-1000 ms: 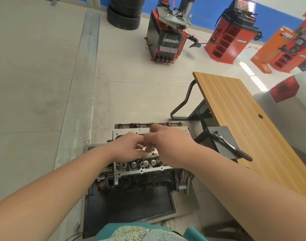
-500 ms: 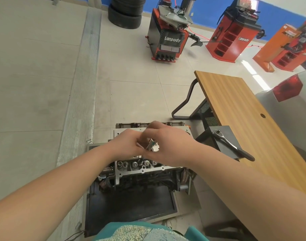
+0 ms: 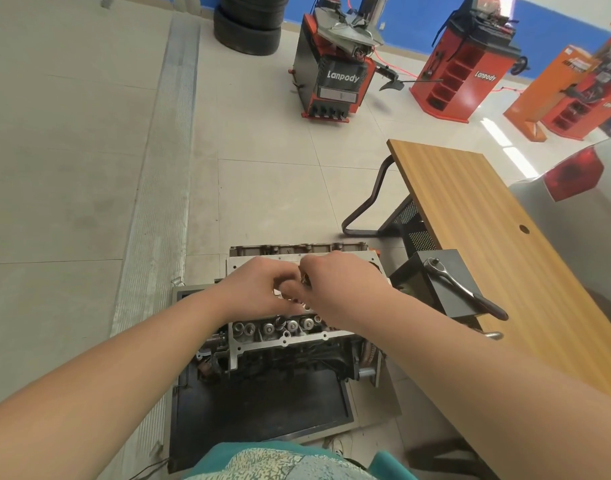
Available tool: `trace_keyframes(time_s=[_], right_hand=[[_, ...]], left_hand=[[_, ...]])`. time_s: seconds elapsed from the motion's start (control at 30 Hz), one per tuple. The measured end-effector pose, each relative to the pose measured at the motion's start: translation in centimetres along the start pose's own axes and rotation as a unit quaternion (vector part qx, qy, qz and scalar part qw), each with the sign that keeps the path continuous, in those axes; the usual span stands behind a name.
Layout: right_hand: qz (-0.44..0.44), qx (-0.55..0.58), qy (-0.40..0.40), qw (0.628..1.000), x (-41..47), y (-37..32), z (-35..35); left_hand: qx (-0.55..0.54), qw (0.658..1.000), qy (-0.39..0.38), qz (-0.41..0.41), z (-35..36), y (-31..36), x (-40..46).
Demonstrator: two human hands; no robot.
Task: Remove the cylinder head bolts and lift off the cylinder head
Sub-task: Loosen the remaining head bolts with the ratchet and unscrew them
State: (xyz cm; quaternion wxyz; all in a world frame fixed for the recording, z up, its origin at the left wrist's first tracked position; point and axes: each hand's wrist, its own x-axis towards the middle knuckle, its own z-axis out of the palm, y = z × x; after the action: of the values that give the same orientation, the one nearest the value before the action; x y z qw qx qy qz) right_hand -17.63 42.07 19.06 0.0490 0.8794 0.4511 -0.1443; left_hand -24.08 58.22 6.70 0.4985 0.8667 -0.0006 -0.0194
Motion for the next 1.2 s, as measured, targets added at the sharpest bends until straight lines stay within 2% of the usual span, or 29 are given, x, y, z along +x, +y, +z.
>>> trace_keyframes(time_s=[0.07,0.13,0.23,0.37,0.43,0.53,0.63,0.77,0.93,1.2], right_hand=[[-0.019,-0.013,-0.004,1.0,0.1,0.1,0.1],[-0.08,-0.001,-0.02,0.997,-0.2,0.3,0.0],[-0.116,0.081,0.014,0.99,-0.6,0.2,0.1],[-0.018,0.062,0.054,0.996,0.1,-0.3,0.8],[-0.025,0.053,0.075,0.995,0.1,-0.1,0.9],[-0.035,0.067,0.092,0.993,-0.6,0.3,0.7],[-0.026,0.094,0.139,0.986,-1.3,1.0,0.5],[0.003,0.177,0.212,0.961,-2.4,2.2,0.0],[0.04,0.222,0.247,0.942,-3.8,4.1,0.1],[0.083,0.221,0.226,0.945,-4.5,6.3,2.8]], left_hand=[[-0.011,1.0,-0.016,-0.005,0.0,-0.3,-0.1],[-0.017,0.999,-0.036,-0.013,0.1,-1.0,-0.3],[-0.019,0.999,-0.031,-0.011,0.4,-1.5,-0.5],[-0.002,0.999,-0.004,-0.045,0.6,-1.7,0.0],[0.015,0.999,-0.022,-0.045,0.8,-2.1,0.1],[0.135,0.986,-0.075,-0.057,1.4,-3.2,0.0],[0.255,0.961,-0.09,-0.057,2.9,-4.2,-0.1],[0.343,0.933,-0.106,-0.029,4.1,-3.5,0.2],[0.379,0.913,-0.149,0.031,3.8,-3.6,0.8],[0.367,0.916,-0.16,0.032,4.0,-3.7,1.0]])
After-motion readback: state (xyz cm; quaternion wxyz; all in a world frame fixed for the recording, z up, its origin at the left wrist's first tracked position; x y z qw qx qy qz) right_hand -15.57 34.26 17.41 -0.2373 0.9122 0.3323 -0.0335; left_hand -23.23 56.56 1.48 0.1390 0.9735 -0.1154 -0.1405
